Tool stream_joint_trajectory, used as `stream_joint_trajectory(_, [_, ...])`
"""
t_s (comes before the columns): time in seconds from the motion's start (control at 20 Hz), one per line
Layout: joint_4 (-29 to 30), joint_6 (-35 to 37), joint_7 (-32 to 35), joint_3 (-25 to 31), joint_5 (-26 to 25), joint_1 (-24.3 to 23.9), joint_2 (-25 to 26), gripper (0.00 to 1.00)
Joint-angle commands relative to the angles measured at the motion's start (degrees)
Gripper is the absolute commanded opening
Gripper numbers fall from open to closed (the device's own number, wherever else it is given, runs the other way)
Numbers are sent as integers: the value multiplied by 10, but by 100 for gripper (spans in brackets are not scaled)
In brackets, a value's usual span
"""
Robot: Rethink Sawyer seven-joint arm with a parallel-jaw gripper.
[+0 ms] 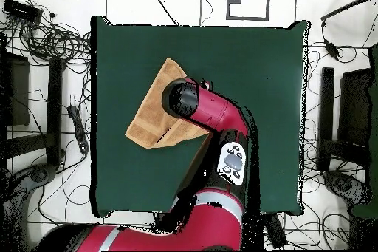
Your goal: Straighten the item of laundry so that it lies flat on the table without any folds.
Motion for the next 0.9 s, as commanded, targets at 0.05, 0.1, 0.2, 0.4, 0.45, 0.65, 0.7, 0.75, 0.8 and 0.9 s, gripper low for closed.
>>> stream_joint_trajectory(0.05, [78, 40, 105, 50, -23, 19, -11, 100])
stream_joint_trajectory(0.1, [81, 39, 106, 50, -23, 20, -14, 100])
stream_joint_trajectory(0.2, [82, 42, 110, 46, -21, 23, -16, 100])
stream_joint_trajectory(0.4, [99, 30, 102, 53, -27, 20, -27, 100])
stream_joint_trajectory(0.45, [104, 23, 96, 57, -31, 17, -29, 100])
stream_joint_trajectory(0.65, [125, 10, 98, 68, -34, 11, -34, 100])
stream_joint_trajectory(0.7, [127, 8, 99, 68, -34, 10, -34, 100])
stream_joint_trajectory(0.75, [128, 10, 98, 67, -35, 10, -35, 100])
stream_joint_trajectory(0.8, [130, 12, 96, 67, -35, 10, -36, 100])
stream_joint_trajectory(0.9, [132, 16, 94, 69, -35, 8, -37, 100])
